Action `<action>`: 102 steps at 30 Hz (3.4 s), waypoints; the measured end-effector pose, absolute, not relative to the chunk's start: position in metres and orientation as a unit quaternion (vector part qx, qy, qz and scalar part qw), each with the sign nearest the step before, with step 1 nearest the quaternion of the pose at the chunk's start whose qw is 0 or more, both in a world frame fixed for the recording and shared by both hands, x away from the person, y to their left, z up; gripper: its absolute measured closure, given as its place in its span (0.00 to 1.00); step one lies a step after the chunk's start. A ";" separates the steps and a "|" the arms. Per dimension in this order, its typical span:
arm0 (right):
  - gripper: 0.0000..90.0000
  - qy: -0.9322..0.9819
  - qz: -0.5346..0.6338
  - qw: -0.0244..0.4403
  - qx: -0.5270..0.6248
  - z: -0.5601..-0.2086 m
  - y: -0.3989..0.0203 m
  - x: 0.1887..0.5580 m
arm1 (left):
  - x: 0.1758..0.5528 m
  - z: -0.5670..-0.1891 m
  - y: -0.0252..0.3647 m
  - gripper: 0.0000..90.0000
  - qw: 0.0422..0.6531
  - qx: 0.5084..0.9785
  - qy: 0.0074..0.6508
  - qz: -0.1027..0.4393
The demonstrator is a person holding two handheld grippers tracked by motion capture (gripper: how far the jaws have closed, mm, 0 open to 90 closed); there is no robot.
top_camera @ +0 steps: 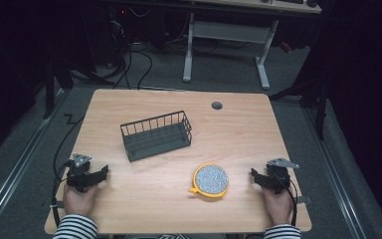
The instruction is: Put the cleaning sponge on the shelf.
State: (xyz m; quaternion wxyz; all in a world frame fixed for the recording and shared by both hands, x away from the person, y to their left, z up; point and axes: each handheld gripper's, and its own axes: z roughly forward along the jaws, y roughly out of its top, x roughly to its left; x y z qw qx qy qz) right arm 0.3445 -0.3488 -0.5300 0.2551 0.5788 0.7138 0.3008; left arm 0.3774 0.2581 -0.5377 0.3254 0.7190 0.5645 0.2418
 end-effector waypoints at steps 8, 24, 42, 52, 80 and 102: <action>0.37 0.714 0.303 0.254 0.578 -0.530 -0.349 0.345 | 0.377 -0.538 0.258 0.30 0.326 0.719 0.564 0.241; 0.36 0.715 0.302 0.254 0.577 -0.530 -0.349 0.344 | 0.378 -0.538 0.257 0.26 0.325 0.725 0.559 0.236; 0.36 0.718 0.302 0.253 0.573 -0.530 -0.349 0.344 | 0.377 -0.527 0.252 0.31 0.360 0.720 0.562 0.190; 0.36 0.719 0.303 0.253 0.572 -0.530 -0.348 0.344 | 0.380 -0.502 0.243 0.32 0.392 0.716 0.551 0.175; 0.36 0.720 0.304 0.251 0.571 -0.530 -0.348 0.344 | 0.415 -0.427 0.218 0.30 0.410 0.736 0.516 0.157; 0.36 0.721 0.304 0.251 0.570 -0.530 -0.348 0.344 | 0.461 -0.434 0.184 0.33 0.335 0.777 0.509 0.158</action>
